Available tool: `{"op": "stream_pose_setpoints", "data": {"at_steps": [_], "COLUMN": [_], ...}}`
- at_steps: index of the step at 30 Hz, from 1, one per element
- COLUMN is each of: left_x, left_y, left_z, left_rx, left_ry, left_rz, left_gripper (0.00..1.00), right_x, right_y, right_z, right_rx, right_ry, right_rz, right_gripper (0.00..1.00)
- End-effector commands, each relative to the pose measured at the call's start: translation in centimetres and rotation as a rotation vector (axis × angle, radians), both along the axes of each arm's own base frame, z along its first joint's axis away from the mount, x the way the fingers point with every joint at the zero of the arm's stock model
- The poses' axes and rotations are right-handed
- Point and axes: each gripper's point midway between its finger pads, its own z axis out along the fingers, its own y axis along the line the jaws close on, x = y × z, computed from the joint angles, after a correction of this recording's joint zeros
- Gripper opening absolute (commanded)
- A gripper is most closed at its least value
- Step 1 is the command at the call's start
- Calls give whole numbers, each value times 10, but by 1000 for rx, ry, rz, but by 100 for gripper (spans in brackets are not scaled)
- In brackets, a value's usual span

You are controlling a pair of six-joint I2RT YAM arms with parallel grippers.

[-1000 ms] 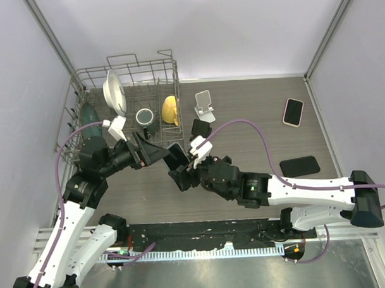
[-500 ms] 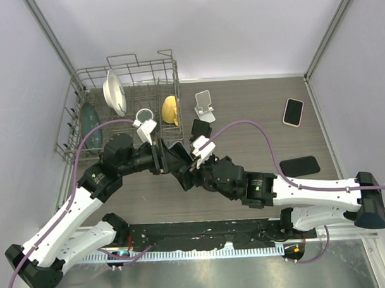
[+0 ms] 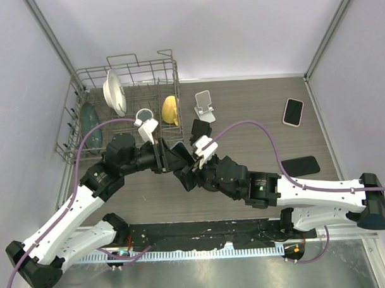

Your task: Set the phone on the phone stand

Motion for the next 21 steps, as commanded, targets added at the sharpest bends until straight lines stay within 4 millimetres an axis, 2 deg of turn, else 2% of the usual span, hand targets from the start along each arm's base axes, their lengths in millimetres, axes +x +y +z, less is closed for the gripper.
{"op": "stream_pose_setpoints", "data": {"at_steps": [1, 12, 15, 20, 21], "left_x": [4, 3, 2, 1, 1], "left_y": [-3, -4, -4, -5, -4], "left_z": [29, 28, 29, 30, 31], "left_rx": [-48, -43, -45, -43, -41], "left_ry": [-89, -88, -93, -99, -99], "left_rz": [0, -7, -11, -9, -6], "left_gripper": [39, 30, 23, 0, 0], "right_x": [-3, -4, -4, -4, -4], "right_y": [5, 7, 8, 8, 9], "right_z": [44, 40, 41, 39, 40], "right_rx": [130, 120, 122, 109, 109], "right_ry": [-21, -12, -9, 0, 4], "right_rz": [15, 25, 25, 21, 19], "right_gripper": [1, 1, 1, 1, 10]}}
